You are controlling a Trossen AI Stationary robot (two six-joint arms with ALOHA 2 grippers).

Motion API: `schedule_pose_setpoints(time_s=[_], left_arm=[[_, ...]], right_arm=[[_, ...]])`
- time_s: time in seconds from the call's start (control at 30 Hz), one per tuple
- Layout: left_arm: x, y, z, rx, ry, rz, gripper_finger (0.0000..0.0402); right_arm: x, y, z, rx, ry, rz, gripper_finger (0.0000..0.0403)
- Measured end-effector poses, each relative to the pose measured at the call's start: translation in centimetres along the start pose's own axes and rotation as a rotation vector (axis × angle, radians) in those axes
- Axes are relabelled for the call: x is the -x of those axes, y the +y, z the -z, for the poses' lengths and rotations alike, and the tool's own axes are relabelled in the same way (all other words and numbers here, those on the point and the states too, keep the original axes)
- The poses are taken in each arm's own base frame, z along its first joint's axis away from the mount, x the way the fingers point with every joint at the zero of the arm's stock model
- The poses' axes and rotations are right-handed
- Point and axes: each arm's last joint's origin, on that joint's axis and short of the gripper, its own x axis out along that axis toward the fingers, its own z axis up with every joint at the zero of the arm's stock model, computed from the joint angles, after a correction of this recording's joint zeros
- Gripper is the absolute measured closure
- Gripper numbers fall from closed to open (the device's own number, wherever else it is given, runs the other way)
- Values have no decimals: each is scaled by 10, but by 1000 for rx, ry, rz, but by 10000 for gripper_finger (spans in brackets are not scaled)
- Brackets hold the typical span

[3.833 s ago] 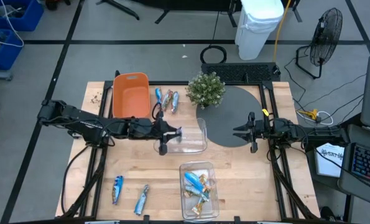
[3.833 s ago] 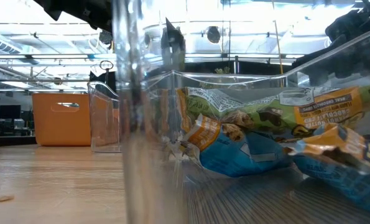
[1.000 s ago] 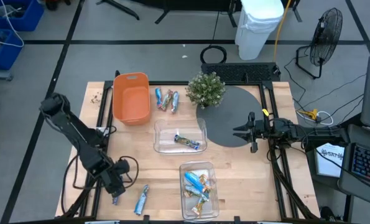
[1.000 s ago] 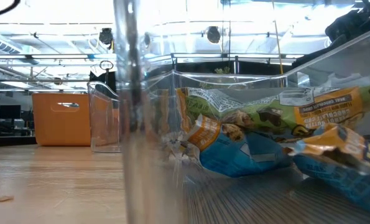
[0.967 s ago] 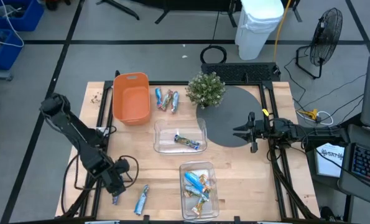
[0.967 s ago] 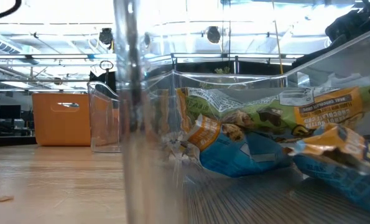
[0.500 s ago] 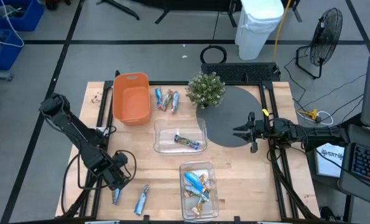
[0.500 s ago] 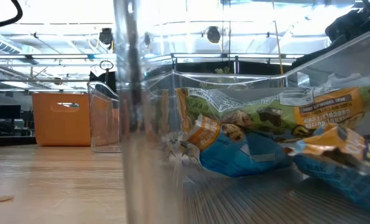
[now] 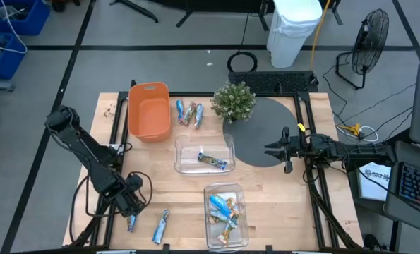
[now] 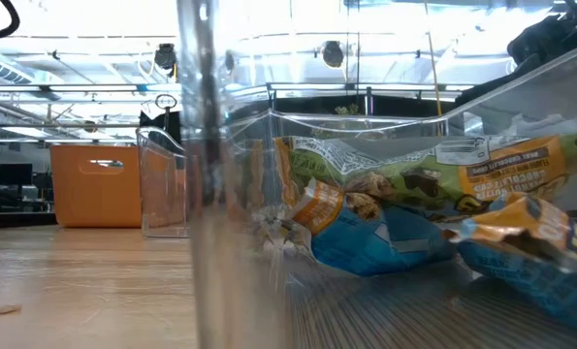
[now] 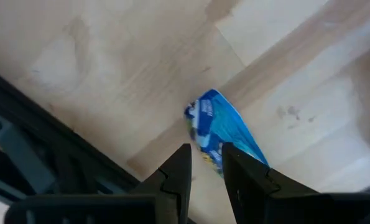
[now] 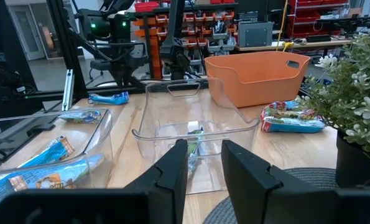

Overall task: Pick and place Granola Bars by type
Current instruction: Put the purple granola bar into the top transparent bin

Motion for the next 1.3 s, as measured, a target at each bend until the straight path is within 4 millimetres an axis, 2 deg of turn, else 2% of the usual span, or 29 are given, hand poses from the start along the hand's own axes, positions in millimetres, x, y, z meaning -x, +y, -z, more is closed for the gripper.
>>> schedule_pose_setpoints(time_s=[0.13, 0.33, 0.5, 0.97, 1.1, 1.3], left_arm=[[-7, -2, 2, -4, 54, -41, 309], [-23, -14, 6, -97, 166, -45, 309], [-29, -13, 5, -102, 188, -98, 305], [-28, -16, 5, -84, 156, -62, 182], [-28, -16, 5, -66, 150, -56, 170], [-28, -17, 2, -30, 59, -40, 177]], right_arm=[[0, 0, 0, 0, 0, 0, 314], [0, 0, 0, 0, 0, 0, 314], [0, 0, 0, 0, -1, 0, 314], [0, 0, 0, 0, 0, 0, 314], [0, 0, 0, 0, -1, 0, 314], [0, 0, 0, 0, -1, 0, 314]])
